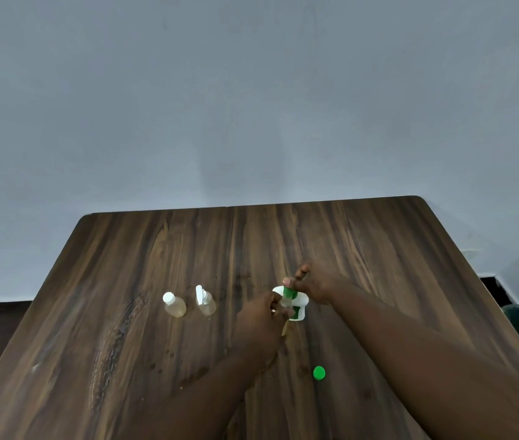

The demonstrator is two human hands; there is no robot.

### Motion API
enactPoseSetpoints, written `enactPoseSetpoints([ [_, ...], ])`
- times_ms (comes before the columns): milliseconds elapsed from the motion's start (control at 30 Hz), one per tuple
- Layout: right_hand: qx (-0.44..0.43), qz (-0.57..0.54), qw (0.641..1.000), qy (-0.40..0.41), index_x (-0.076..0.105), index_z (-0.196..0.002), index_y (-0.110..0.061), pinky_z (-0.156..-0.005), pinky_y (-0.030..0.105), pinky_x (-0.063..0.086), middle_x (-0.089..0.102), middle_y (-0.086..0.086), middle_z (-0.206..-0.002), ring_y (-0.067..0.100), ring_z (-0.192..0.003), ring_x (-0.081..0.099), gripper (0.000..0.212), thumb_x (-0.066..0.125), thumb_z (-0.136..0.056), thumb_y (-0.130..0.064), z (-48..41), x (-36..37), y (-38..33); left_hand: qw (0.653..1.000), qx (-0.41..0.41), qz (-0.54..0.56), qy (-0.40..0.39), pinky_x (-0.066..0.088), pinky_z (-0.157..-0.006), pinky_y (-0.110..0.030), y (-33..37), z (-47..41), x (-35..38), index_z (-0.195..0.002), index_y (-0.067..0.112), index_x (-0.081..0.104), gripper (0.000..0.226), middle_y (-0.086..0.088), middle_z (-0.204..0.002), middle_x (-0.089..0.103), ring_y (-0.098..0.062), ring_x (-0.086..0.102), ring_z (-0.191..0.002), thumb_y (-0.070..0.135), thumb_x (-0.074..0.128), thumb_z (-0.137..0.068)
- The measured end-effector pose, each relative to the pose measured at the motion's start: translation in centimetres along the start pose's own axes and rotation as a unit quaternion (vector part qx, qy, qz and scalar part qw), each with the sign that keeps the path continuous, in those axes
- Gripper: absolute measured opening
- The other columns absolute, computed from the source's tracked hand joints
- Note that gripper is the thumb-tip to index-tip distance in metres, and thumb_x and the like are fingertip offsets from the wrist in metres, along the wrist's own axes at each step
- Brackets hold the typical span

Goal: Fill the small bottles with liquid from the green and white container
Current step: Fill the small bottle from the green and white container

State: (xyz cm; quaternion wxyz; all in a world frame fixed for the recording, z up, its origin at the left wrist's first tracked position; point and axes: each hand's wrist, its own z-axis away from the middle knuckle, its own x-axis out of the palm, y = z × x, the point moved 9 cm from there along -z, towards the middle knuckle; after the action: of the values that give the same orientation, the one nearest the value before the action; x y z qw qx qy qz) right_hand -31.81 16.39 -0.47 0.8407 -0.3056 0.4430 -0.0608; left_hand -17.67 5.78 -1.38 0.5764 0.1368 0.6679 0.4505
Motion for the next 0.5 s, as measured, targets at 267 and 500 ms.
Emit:
enactPoseSetpoints([
  [267, 0.015, -0.007, 1.000, 0.004, 0.072, -0.088, -0.004, -0.059, 0.028, 0.041, 0.063, 0.006, -0.069, 0.014, -0.060, 0.052, 0.051, 0.072, -0.081, -0.054, -0.28, 0.32, 0.62, 1.000, -0.008, -0.014, -0.004, 0.053, -0.066, -0.031, -0.27, -0.21, 0.08, -0.090, 0.033, 0.065, 0.014, 0.017, -0.083, 0.070, 0.000, 0.063, -0.076, 0.047, 0.064, -0.086],
  [500, 0.011, -0.006, 1.000, -0.001, 0.066, -0.069, -0.009, -0.056, 0.027, 0.037, 0.055, 0.001, -0.059, 0.013, -0.056, 0.048, 0.048, 0.071, -0.082, -0.055, -0.38, 0.27, 0.52, 1.000, -0.001, -0.006, 0.003, 0.046, -0.062, -0.024, -0.06, -0.37, -0.21, -0.088, 0.036, 0.064, 0.010, 0.019, -0.080, 0.068, 0.002, 0.062, -0.075, 0.045, 0.065, -0.085],
])
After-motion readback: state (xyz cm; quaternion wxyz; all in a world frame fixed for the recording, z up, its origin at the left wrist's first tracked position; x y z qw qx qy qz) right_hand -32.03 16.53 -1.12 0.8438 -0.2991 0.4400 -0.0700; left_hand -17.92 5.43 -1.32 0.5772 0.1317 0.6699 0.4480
